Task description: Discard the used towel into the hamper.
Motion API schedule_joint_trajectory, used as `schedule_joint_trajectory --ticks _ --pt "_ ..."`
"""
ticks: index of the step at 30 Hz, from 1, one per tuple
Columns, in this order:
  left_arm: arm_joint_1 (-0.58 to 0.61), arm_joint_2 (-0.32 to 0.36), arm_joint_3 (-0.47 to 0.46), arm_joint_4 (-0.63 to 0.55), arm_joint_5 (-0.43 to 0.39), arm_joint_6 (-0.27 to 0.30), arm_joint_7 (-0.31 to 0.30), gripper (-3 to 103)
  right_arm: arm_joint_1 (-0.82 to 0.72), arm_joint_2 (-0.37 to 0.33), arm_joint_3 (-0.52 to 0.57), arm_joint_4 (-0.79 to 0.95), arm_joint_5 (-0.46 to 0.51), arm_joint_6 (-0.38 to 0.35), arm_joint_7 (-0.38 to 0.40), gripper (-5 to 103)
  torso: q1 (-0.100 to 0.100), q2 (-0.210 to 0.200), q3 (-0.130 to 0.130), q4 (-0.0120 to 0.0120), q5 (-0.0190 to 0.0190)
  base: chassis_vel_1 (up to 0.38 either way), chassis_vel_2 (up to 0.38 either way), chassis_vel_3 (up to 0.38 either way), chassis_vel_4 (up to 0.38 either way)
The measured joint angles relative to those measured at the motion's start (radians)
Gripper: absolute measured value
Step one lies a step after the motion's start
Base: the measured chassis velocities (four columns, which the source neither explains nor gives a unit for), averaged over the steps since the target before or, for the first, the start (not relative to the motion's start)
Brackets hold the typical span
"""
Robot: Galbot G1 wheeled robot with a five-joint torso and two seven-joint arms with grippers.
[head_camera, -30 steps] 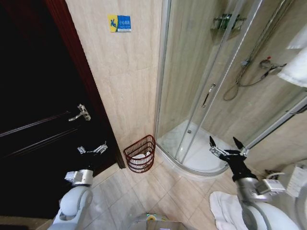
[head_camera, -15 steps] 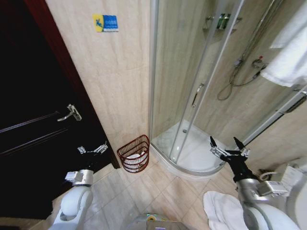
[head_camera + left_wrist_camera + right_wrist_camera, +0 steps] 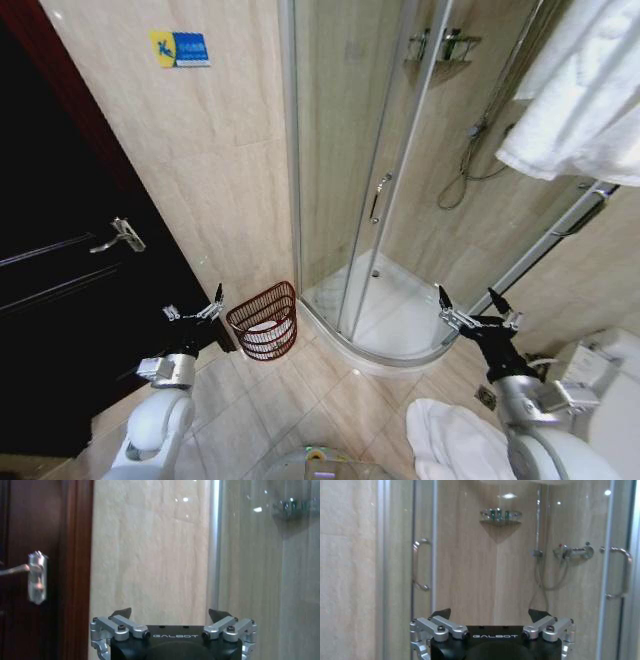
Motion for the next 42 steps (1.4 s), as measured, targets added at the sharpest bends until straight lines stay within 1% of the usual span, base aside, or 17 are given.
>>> schedule_joint_trajectory --ticks 3,6,16,42 --pt "0.0 -0.007 0.02 0.018 0.021 -0.005 -0.009 100 -0.016 -0.002 0.0 -0.019 -0.005 0.024 -0.001 100 0.0 0.0 0.0 0.0 0.0001 -0.082 -0.091 0.078 0.08" --pt "-0.002 -0.009 0.024 0.015 0.026 -0.004 -0.01 100 -0.022 -0.004 0.004 -0.021 -0.001 0.027 -0.001 100 0.0 0.0 0.0 0.0001 0.0 -0.072 -0.058 0.074 0.048" --pt "0.0 -0.018 0.029 -0.01 0.038 0.007 -0.01 100 -0.024 -0.009 0.006 -0.017 0.005 0.028 -0.001 100 0.0 0.0 0.0 0.0001 0.0001 -0.047 -0.046 0.057 0.049" --pt "0.001 -0.022 0.03 -0.006 0.036 0.005 -0.009 100 -0.024 -0.013 0.014 -0.02 0.015 0.033 -0.001 100 0.0 0.0 0.0 0.0 0.0 -0.056 -0.063 0.064 0.056"
